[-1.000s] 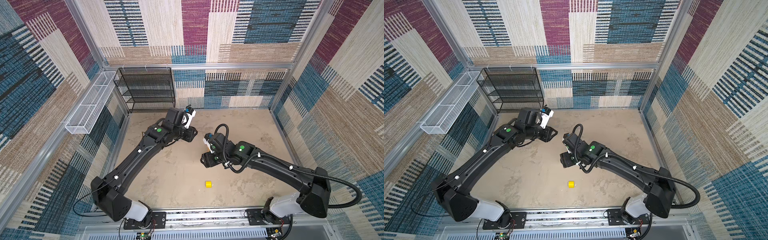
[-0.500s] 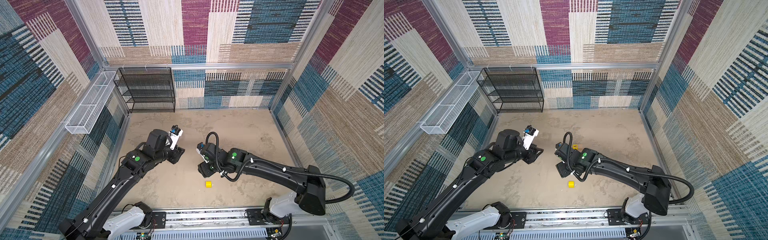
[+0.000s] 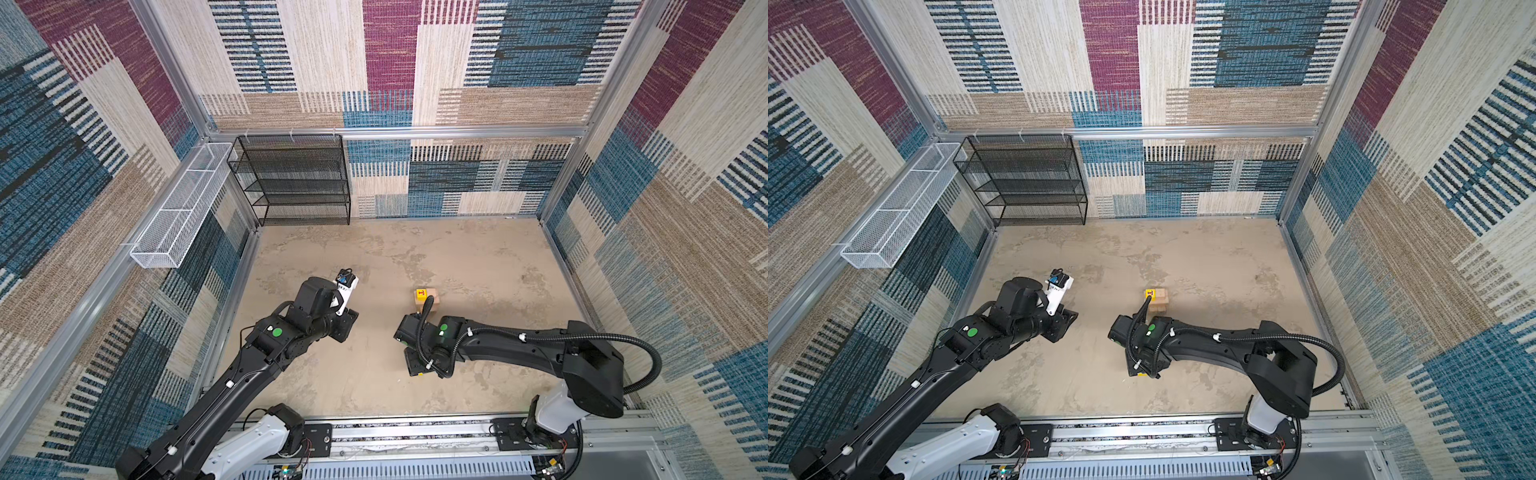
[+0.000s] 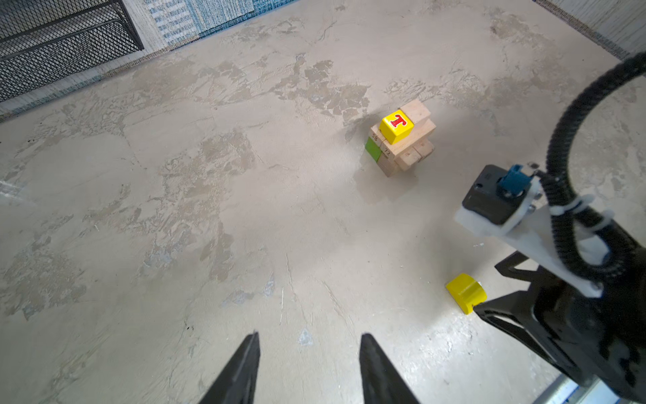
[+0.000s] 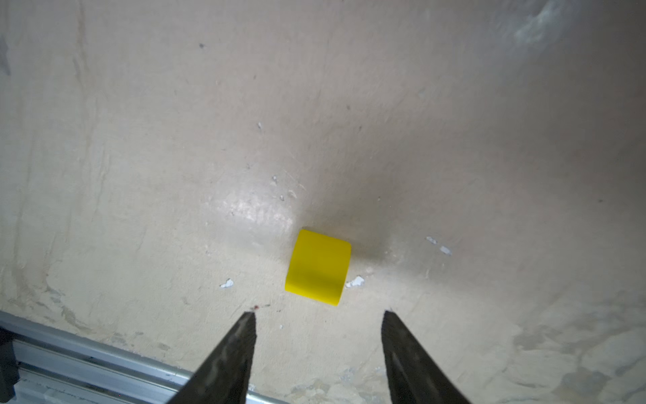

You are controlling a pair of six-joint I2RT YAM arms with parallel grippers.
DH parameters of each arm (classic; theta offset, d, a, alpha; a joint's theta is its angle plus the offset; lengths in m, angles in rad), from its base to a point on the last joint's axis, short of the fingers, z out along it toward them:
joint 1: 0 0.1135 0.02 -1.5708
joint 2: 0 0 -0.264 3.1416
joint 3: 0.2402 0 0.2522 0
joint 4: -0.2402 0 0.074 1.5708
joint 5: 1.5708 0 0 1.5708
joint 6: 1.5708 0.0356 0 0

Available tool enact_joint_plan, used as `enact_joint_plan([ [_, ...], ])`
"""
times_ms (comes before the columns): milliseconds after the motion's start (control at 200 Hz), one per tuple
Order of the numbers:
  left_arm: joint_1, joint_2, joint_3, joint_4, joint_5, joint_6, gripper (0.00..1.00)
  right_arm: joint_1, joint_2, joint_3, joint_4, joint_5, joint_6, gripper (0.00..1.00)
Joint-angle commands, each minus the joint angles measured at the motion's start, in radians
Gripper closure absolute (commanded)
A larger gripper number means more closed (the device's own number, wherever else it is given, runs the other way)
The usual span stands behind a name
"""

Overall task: Build the wood block tower
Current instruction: 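Grasp the yellow cylinder with the right gripper and lift it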

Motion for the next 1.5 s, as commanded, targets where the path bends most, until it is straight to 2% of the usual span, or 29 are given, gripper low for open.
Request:
enact_joint_plan([
  [0, 0.000, 0.006, -0.007, 0.031, -0.022, -0.002, 0.49, 0.013, 0.021, -0.005, 0.040, -0.016, 0.058, 0.42],
  [215, 0.000, 0.008, -0.012, 0.032, -0.023, -0.004, 0.49, 0.013, 0.056, -0.014, 0.048, -0.010, 0.054, 0.49],
  [1092, 0.000, 0.041, -0.005, 0.032, -0.021, -0.005, 0.49, 0.012, 0.102, 0.013, 0.031, 0.035, 0.031, 0.60],
  [1232, 0.000, 0.041, -0.006, 0.032, -0.021, -0.003, 0.49, 0.013, 0.103, 0.014, 0.028, 0.038, 0.031, 0.67],
  [1392, 0.000, 0.039, -0.006, 0.030, -0.024, -0.004, 0.49, 0.013, 0.094, 0.035, 0.001, 0.050, 0.031, 0.84],
  [1498, 0.000, 0.034, 0.000, 0.029, -0.031, -0.008, 0.49, 0.013, 0.052, 0.102, -0.077, 0.083, 0.020, 0.91],
])
